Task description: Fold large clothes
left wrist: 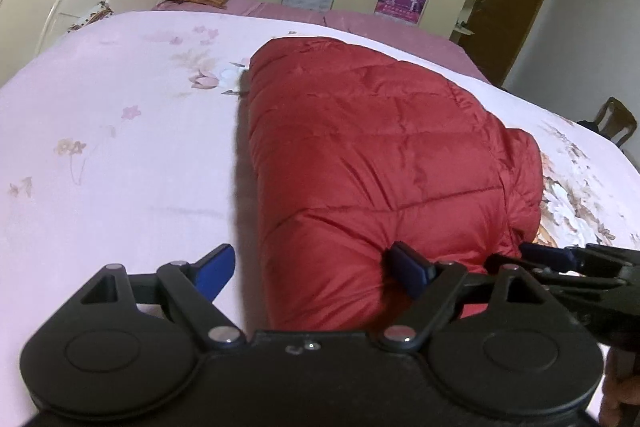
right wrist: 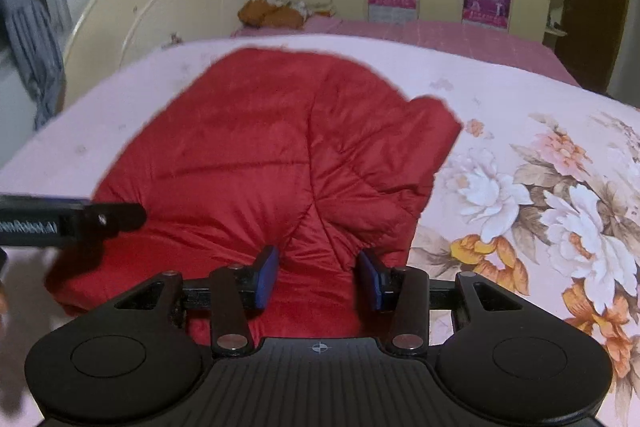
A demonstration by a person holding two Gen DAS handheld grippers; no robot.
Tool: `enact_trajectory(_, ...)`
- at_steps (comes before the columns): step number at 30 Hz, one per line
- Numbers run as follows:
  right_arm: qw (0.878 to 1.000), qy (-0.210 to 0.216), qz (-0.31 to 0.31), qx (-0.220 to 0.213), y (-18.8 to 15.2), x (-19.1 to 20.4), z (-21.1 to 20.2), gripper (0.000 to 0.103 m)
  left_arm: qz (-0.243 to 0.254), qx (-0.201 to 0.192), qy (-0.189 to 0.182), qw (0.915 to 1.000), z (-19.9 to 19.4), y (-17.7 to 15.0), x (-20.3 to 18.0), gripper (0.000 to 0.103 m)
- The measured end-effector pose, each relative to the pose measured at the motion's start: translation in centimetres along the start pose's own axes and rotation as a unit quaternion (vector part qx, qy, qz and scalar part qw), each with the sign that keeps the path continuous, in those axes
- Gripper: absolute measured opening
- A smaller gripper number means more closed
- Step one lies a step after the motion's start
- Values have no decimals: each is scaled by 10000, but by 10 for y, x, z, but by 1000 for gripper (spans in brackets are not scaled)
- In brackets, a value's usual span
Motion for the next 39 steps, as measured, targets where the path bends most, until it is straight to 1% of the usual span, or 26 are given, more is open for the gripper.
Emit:
enact_trajectory(4,10000,83,16,21,-6,-4,11,44,-6,-15,88,10000,-1,1,-2,84)
enact_trajectory(7,9999,103,-25,71,-5,-5,10,45,-68,-25,164,9998,-8,2,-7,84)
enact_trajectory(8,9999,148,13,87,-2,-7,7,46,-69,-49,201,9998,-12,4,-10,85)
enact_trajectory(9,9997,199,91,95,0,-9,4,50,-75,-78,235,9997,-17,4,-13,90)
enact_trajectory(10,9995,223,171,108,1,-13,0,62,-90,-116,294,9995,-23,5,-15,96)
enact_trajectory(11,9994,226,235,121,2,-16,-5,72,-92,-163,352,9992,-30,4,-19,99)
enact_trajectory(12,9992,233,320,86,2,-19,-13,88,-92,-219,419,9988,-37,3,-23,100)
enact_trajectory(13,9988,261,415,-20,2,-23,-23,89,-107,-261,505,9983,-44,2,-27,102)
enact_trajectory(19,9966,458,636,-256,-17,-43,-84,89,-227,-252,996,9945,-92,-17,-59,103)
enact_trajectory(21,9961,479,652,-361,-27,-49,-108,89,-152,-265,1256,9916,-109,-27,-75,103)
enact_trajectory(22,9956,522,667,-400,-34,-53,-121,89,-85,-279,1320,9908,-117,-33,-82,103)
enact_trajectory(23,9953,556,666,-429,-40,-53,-132,89,-19,-300,1322,9908,-125,-38,-90,103)
enact_trajectory(28,9947,604,453,-700,-71,-58,-197,89,253,-495,1058,9928,-171,-69,-142,103)
enact_trajectory(31,9940,549,333,-888,-88,-62,-237,89,233,-678,981,9926,-200,-83,-166,103)
enact_trajectory(35,9921,443,332,-1126,-105,-71,-284,89,344,-833,1318,9872,-234,-100,-190,103)
enact_trajectory(36,9914,427,372,-1184,-108,-73,-295,92,395,-873,1390,9856,-242,-105,-194,103)
enact_trajectory(37,9906,417,406,-1236,-109,-75,-304,103,430,-885,1425,9849,-248,-109,-198,103)
enact_trajectory(39,9885,393,448,-1392,-110,-78,-320,103,449,-850,1423,9851,-257,-117,-203,103)
Point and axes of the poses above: each gripper's, at about its wrist camera, not at the fingertips, and z roughly the way its jaws point, x to its left, y to its top, the point moved 7 cm from there along z, roughly the way its jaws point, and after that the axes turned 12 degrees about -y, right-handed, at the moved point
